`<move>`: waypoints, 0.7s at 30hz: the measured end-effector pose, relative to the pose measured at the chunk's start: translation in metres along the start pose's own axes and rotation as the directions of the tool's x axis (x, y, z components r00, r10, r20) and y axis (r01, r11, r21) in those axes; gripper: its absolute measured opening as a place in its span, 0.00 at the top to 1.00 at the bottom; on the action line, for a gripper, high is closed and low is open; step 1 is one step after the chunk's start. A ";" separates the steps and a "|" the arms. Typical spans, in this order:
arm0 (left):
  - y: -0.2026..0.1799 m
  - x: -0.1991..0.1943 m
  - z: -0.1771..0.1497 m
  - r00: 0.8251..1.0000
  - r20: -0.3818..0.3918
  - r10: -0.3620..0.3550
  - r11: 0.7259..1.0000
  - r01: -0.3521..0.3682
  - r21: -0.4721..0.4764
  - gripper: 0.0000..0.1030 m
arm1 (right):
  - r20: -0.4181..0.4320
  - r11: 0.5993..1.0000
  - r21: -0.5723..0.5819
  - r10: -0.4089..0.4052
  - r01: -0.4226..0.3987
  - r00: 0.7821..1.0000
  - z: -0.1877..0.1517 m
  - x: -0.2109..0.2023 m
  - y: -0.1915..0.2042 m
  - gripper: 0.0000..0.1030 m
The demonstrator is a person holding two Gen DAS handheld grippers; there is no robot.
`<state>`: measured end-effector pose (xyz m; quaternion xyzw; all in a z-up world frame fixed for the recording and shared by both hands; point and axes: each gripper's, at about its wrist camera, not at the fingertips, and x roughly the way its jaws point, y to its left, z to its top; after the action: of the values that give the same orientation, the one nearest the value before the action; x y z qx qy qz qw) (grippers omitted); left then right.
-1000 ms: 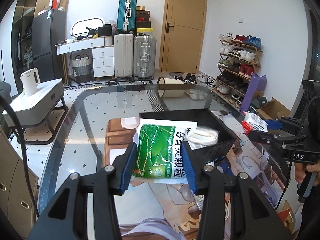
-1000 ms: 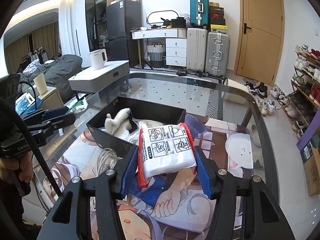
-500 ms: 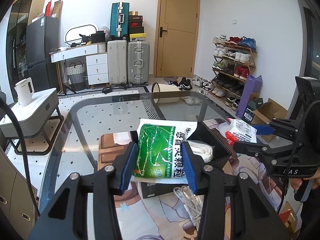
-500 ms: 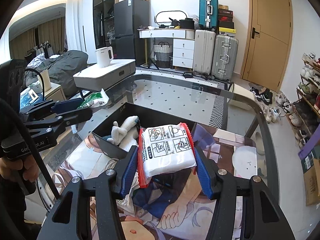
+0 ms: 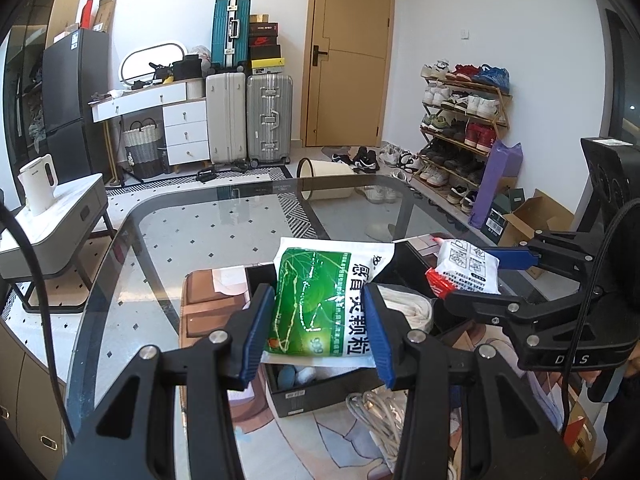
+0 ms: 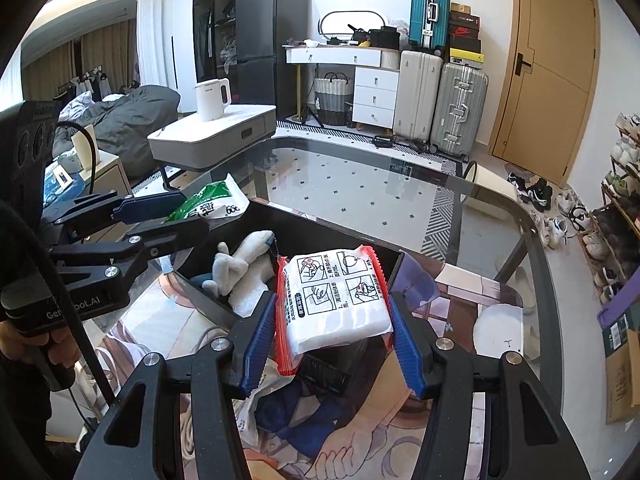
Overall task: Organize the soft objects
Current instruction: 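Lift the sachet with the left tool while the right tool carries the packet over the box, then lower the sachet into the box with the left tool while the right tool lowers the packet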
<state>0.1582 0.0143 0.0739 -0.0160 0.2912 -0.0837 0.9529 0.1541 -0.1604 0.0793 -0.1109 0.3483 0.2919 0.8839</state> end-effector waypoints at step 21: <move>-0.008 0.051 -0.002 0.998 -0.067 0.009 0.999 -0.005 0.051 0.57 | -0.077 0.998 -0.064 0.003 -0.008 0.997 0.008 0.047 0.002 0.46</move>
<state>0.1972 -0.0026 0.0446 0.0120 0.3209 -0.0883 0.9429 0.1845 -0.1349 0.0531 -0.1496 0.3728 0.3007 0.8650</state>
